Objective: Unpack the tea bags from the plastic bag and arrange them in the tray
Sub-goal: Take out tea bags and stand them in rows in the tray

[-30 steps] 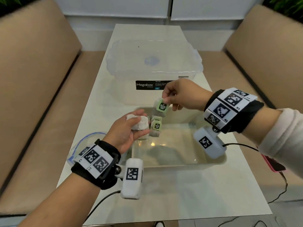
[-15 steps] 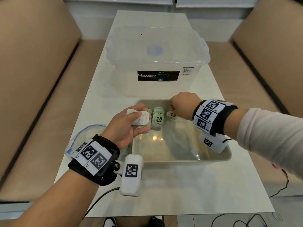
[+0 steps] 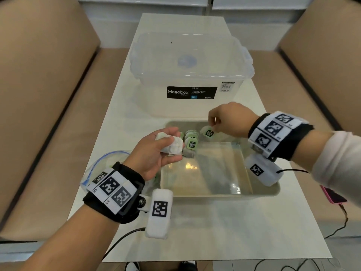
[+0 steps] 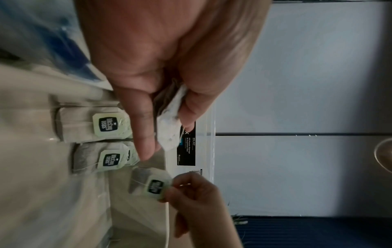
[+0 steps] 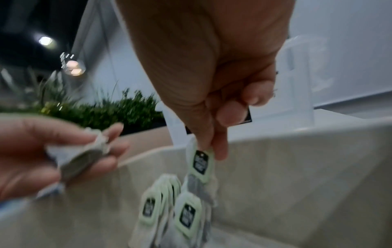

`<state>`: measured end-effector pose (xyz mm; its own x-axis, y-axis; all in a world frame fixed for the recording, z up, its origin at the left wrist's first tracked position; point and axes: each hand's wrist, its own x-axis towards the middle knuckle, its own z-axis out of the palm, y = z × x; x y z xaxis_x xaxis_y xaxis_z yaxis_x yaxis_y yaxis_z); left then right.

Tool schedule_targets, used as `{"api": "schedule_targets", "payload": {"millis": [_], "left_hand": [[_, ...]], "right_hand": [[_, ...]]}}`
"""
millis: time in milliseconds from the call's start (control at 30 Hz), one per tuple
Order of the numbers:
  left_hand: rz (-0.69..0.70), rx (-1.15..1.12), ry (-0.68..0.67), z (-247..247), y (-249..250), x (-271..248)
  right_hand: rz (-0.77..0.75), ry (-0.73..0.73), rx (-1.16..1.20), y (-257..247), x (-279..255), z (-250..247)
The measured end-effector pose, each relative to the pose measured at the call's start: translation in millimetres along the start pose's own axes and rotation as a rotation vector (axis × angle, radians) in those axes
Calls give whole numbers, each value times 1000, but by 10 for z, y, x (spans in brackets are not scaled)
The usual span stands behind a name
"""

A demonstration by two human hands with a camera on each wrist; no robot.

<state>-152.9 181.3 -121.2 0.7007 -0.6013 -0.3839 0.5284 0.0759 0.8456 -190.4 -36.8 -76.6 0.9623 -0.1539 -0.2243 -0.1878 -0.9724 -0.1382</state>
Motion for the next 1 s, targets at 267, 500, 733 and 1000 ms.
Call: {"api": "schedule_targets", "payload": {"millis": [267, 500, 733, 1000], "left_hand": [[32, 229, -142, 169, 150, -48], [44, 292, -210, 257, 194, -53], [18, 252, -131, 120, 132, -17], [-21, 226, -47, 2, 40, 27]], "right_hand": [[-82, 34, 688, 95, -72, -237], [-86, 27, 698, 94, -105, -284], [17, 38, 228, 95, -37, -172], [4, 40, -314, -51, 169, 102]]}}
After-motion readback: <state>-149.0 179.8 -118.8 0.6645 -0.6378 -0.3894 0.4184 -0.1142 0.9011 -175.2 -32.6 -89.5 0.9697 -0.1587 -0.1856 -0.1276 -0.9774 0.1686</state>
